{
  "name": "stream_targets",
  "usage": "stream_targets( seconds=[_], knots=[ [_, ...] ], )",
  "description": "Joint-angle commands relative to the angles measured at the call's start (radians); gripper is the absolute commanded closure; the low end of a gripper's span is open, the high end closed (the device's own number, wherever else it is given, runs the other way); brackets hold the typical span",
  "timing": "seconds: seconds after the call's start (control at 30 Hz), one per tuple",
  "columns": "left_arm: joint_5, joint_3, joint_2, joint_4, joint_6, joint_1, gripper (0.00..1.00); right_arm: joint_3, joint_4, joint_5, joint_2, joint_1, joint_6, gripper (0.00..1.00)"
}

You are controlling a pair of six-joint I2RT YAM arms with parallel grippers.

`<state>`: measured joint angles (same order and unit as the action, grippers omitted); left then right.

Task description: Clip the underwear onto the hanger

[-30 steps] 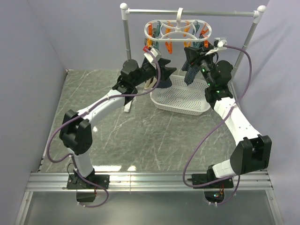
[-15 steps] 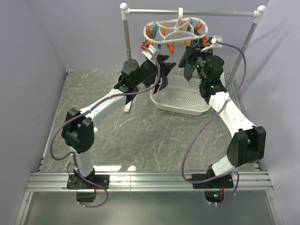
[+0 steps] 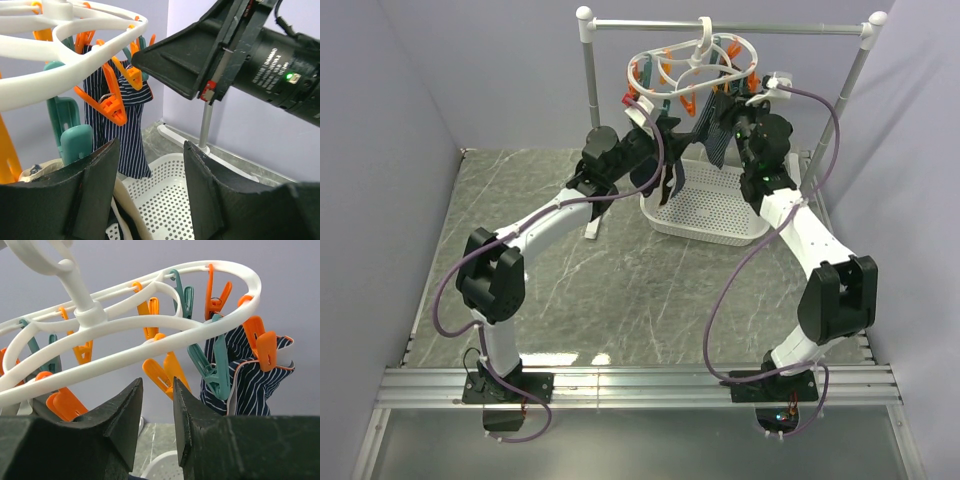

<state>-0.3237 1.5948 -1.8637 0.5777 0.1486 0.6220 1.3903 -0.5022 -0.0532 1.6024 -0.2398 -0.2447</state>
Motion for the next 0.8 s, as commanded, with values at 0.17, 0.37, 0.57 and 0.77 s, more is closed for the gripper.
stream_targets(
  seconds=[0.17, 0.37, 0.57, 0.77],
  knots=[
    [0.008, 0.070, -0.020, 0.017, 0.034, -0.022, 0.41, 0.113, -0.076, -0.036, 0.071, 0.005, 0.001, 0.62],
    [0.000, 0.076, -0.029, 0.014, 0.040, -0.031, 0.41, 0.139, -0.090, -0.033, 0.090, 0.008, 0.007, 0.76],
    [-0.037, 0.062, -0.028, 0.039, 0.052, -0.034, 0.42, 0.121, -0.081, 0.013, 0.054, 0.013, 0.009, 0.99],
    [-0.164, 0.013, 0.004, 0.129, 0.048, -0.028, 0.45, 0.121, 0.022, 0.124, 0.002, 0.030, -0.068, 1.00]
  ],
)
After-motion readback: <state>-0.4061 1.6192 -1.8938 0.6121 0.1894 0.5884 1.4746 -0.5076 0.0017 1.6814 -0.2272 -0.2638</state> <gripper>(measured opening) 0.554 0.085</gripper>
